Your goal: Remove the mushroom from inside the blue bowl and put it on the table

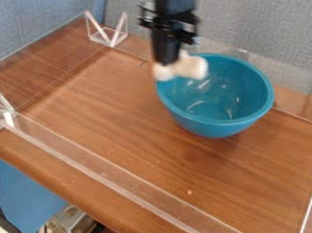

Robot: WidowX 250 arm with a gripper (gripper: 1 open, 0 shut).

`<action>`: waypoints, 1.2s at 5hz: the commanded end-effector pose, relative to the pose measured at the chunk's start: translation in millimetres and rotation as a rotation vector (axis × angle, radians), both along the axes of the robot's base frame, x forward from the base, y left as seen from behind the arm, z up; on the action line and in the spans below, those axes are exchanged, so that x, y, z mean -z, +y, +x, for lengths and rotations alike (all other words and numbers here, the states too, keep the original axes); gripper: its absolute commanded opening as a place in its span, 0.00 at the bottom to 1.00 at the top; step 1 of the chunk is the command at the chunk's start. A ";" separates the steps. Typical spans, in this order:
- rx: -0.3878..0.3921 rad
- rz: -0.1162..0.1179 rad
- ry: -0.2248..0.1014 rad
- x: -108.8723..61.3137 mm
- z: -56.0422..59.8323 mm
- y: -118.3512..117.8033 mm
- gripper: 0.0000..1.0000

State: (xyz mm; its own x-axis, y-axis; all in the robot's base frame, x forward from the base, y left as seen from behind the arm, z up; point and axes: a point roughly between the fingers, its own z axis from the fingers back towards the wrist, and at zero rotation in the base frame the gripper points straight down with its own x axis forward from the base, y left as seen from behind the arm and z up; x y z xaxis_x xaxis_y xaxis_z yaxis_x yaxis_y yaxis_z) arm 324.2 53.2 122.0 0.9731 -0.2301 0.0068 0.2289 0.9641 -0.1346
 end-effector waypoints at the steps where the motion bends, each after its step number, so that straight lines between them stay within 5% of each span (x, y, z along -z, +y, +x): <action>1: -0.062 0.026 -0.027 -7.4 -10.3 28.9 0.00; 4: -0.134 0.025 0.061 46.9 -22.3 63.3 0.00; 6: -0.175 0.018 0.101 68.3 -25.5 73.5 0.00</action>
State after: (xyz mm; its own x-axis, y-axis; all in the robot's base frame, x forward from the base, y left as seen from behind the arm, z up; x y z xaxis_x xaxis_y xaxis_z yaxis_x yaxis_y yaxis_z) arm 298.2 116.8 45.1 0.9890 -0.0812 -0.1239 0.0621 0.9866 -0.1512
